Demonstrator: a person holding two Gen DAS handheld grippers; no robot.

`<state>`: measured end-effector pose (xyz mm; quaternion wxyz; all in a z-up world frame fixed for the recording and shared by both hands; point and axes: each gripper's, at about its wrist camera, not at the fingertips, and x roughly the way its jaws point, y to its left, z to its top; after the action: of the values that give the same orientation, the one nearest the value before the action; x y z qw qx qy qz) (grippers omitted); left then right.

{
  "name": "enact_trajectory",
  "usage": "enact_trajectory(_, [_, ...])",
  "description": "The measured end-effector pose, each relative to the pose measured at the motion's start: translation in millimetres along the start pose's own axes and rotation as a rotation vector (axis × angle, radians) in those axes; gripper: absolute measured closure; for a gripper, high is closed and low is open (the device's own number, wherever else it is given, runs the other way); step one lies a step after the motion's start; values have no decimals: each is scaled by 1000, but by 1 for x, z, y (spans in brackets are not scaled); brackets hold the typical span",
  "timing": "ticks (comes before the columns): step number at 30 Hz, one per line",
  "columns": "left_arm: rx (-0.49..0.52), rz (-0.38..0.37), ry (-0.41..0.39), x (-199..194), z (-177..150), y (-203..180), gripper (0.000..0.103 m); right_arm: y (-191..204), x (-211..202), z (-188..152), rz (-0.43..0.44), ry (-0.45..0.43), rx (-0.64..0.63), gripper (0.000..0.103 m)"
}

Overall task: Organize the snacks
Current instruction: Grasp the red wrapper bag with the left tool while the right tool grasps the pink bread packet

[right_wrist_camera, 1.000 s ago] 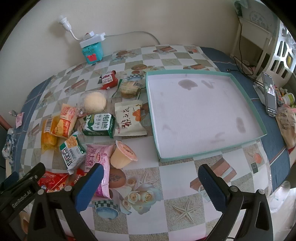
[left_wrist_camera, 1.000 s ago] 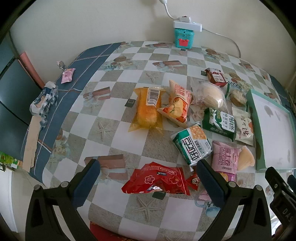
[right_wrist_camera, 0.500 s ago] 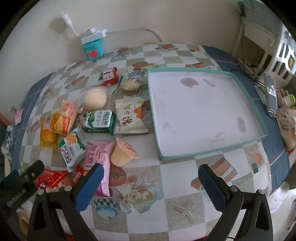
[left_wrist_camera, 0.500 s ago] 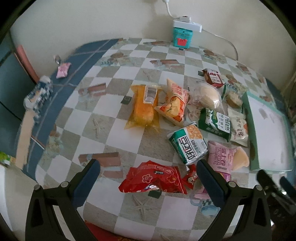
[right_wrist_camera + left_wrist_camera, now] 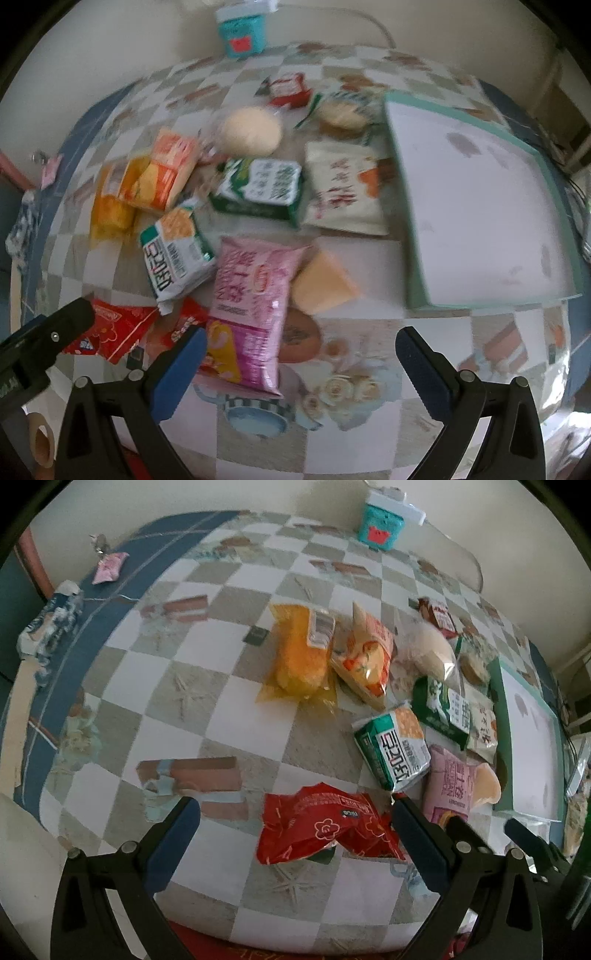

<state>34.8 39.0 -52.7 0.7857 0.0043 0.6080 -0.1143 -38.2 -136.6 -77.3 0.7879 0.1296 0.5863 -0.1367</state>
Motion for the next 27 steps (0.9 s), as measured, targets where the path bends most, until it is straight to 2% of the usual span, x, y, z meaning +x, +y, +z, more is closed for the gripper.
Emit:
enact_trajectory(11, [35,-82,123,30,1,-14,0,25,28,-2,9,60,-60,1])
enact_trajectory(13, [28,-95,135,32,1,-16,2,27,31,-1,22,54,-61,6])
enact_trajectory(15, [14,-108,140,34,1,-15,10,27,31,-1,40,54,-56,20])
enact_trajectory(16, [7,-111,146,35,0,-14,19,26,32,0,51,56,-52,21])
enact_trajectory(17, [2,-117,153,35,0,-13,22,26,33,0,62,57,-45,25])
enact_trajectory(20, [2,-129,159,35,-1,-14,25,22,33,0,85,61,-25,39])
enact_trajectory(27, [-9,-144,152,31,-5,-9,28,20,37,2,109,46,1,52])
